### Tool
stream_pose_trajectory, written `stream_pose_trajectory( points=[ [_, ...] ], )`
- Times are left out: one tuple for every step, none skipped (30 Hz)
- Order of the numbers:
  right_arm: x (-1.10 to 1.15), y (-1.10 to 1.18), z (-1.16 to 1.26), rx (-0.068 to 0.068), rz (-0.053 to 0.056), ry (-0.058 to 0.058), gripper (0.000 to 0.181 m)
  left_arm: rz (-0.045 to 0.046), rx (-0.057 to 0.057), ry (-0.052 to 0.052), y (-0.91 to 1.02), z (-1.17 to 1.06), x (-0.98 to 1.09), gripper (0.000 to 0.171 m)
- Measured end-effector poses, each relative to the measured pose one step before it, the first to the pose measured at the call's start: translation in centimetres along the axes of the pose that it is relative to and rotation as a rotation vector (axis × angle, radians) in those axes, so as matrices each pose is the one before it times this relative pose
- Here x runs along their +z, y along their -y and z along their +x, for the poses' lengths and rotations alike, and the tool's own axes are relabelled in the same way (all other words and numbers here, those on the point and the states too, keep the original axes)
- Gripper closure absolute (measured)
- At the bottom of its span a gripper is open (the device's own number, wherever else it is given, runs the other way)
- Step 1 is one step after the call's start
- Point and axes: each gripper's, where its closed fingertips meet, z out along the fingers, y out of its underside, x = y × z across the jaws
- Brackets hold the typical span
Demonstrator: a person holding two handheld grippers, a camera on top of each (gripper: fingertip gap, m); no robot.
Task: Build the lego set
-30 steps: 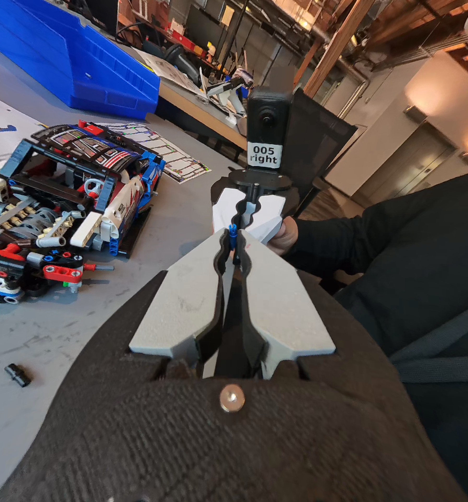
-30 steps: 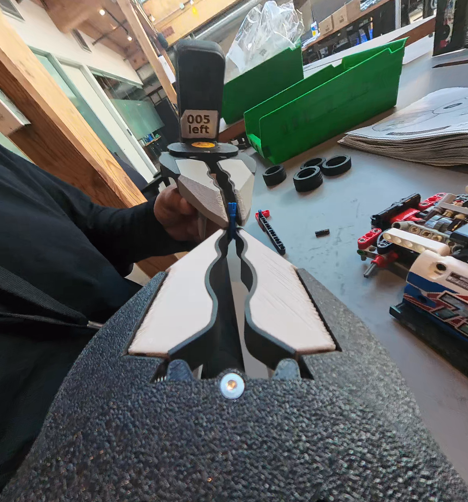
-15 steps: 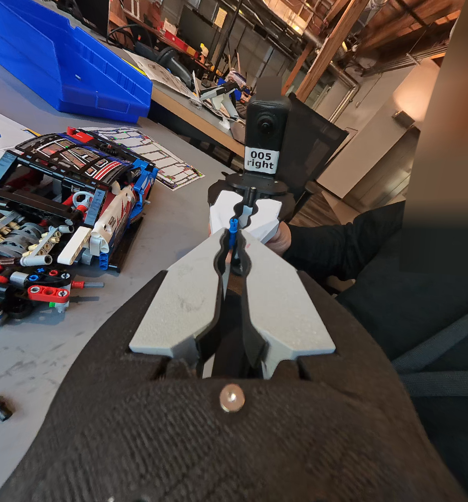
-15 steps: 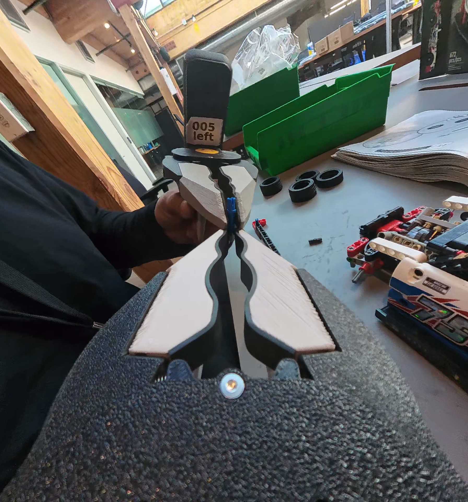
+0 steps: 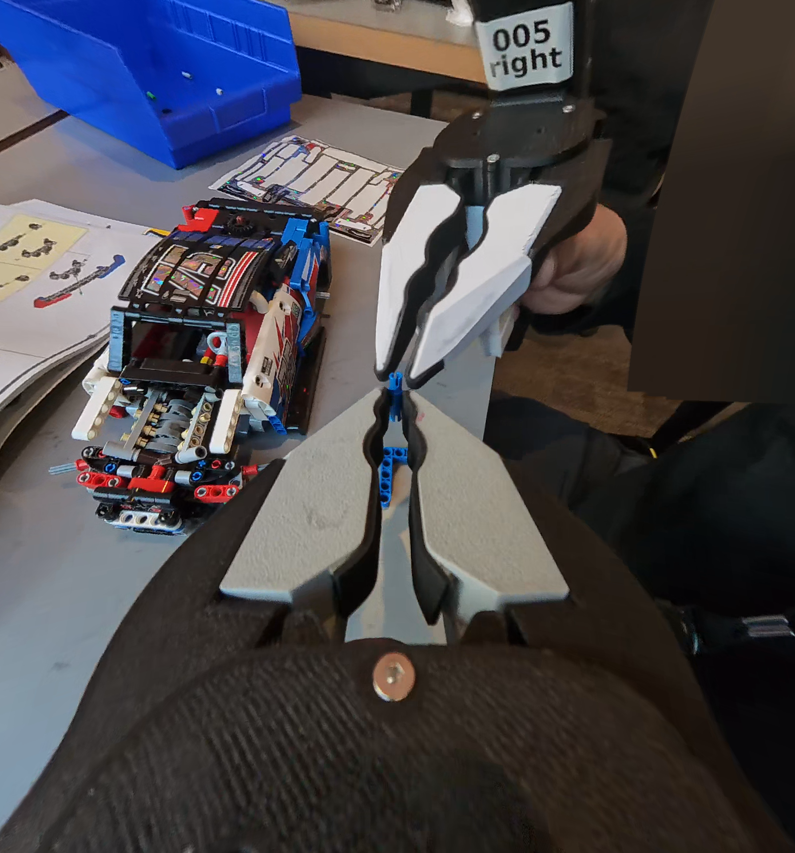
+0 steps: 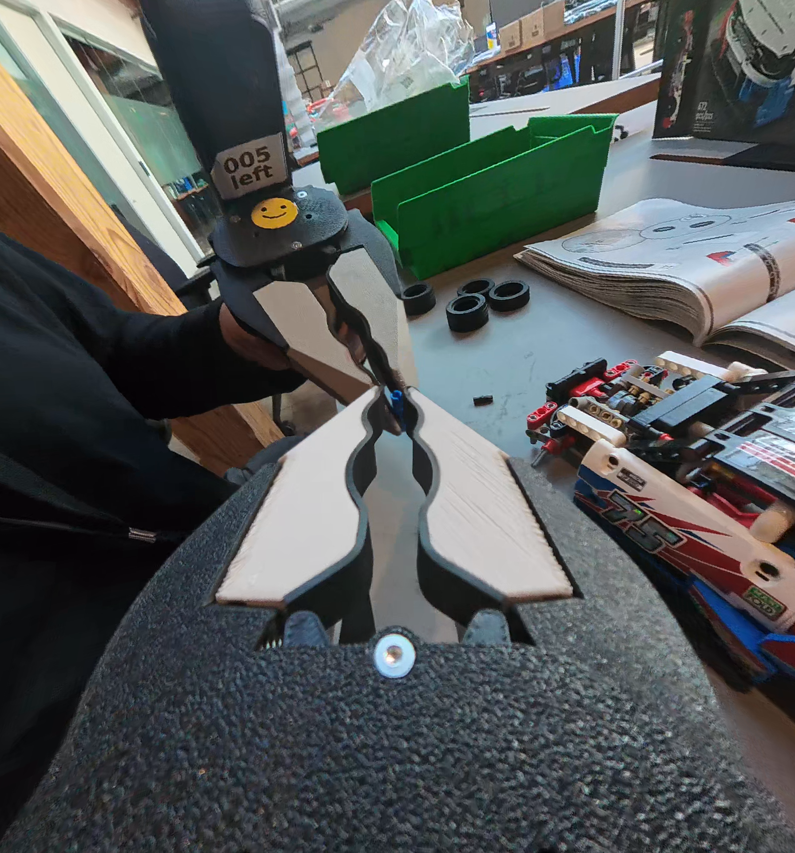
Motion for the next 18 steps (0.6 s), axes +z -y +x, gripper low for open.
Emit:
stream_pose_trajectory(
  points=[
    [0.012,-0.028,0.042,0.0111,0.0015,0.0018,0.174,-0.00343,0.0065,-0.0022,0.024,0.128,0.098,0.169],
    [0.004,-0.054,0.029,0.0013,0.0008,0.0017,0.175,-0.00791,0.0087,0.0101,-0.066,-0.075,0.048,0.169],
    [0.013,-0.087,0.020,-0.0037,-0.0029,0.0006,0.176,-0.00894,0.0098,0.0069,-0.085,-0.037,0.027,0.169],
    [0.007,-0.052,-0.008,-0.0050,-0.0025,0.0010,0.176,-0.00536,0.0036,0.0026,-0.042,0.010,0.009,0.169],
    [-0.004,0.003,-0.002,-0.0060,-0.0013,0.0006,0.177,0.00024,-0.0009,-0.0002,0.013,0.038,-0.020,0.169],
    [-0.005,0.057,-0.048,-0.0040,0.0016,0.0020,0.177,0.00529,-0.0022,-0.0015,0.060,0.051,-0.052,0.169],
    [-0.017,0.114,-0.056,-0.0043,0.0038,0.0000,0.177,0.00937,-0.0034,-0.0026,0.086,0.032,-0.087,0.169],
    [-0.035,0.140,-0.023,-0.0043,0.0054,-0.0032,0.177,0.01176,-0.0042,-0.0019,0.110,0.022,-0.137,0.169],
    [-0.062,0.121,-0.004,-0.0014,0.0048,-0.0025,0.177,0.01243,-0.0021,-0.0003,0.107,-0.022,-0.165,0.169],
    [-0.070,0.113,-0.008,0.0019,0.0054,0.0000,0.177,0.00930,0.0000,0.0005,0.059,-0.021,-0.152,0.169],
    [-0.091,0.113,0.019,0.0051,0.0069,-0.0001,0.177,0.00023,-0.0012,0.0038,-0.086,-0.076,-0.097,0.169],
    [-0.077,0.079,0.067,0.0056,0.0064,-0.0011,0.177,0.00033,-0.0044,0.0026,-0.075,-0.051,-0.054,0.169],
    [-0.082,0.097,0.067,0.0036,0.0090,-0.0012,0.177,0.00120,-0.0052,-0.0019,-0.055,0.009,-0.011,0.169],
    [0.003,-0.022,0.000,0.0016,0.0021,0.0023,0.177,0.00146,-0.0042,-0.0055,-0.008,0.077,-0.007,0.169],
    [0.052,-0.046,-0.021,0.0032,0.0008,0.0022,0.177,-0.00482,0.0020,0.0028,-0.067,-0.019,0.020,0.169],
    [0.057,-0.080,0.021,0.0012,-0.0012,-0.0015,0.177,-0.00722,0.0104,0.0071,-0.104,-0.061,0.027,0.169],
    [0.030,-0.107,0.115,-0.0013,-0.0032,-0.0065,0.177,-0.00870,0.0121,0.0160,-0.115,-0.168,0.010,0.169],
    [0.006,-0.157,0.151,-0.0034,-0.0081,-0.0066,0.177,-0.00955,0.0112,0.0133,-0.127,-0.122,0.019,0.169]
  ],
)
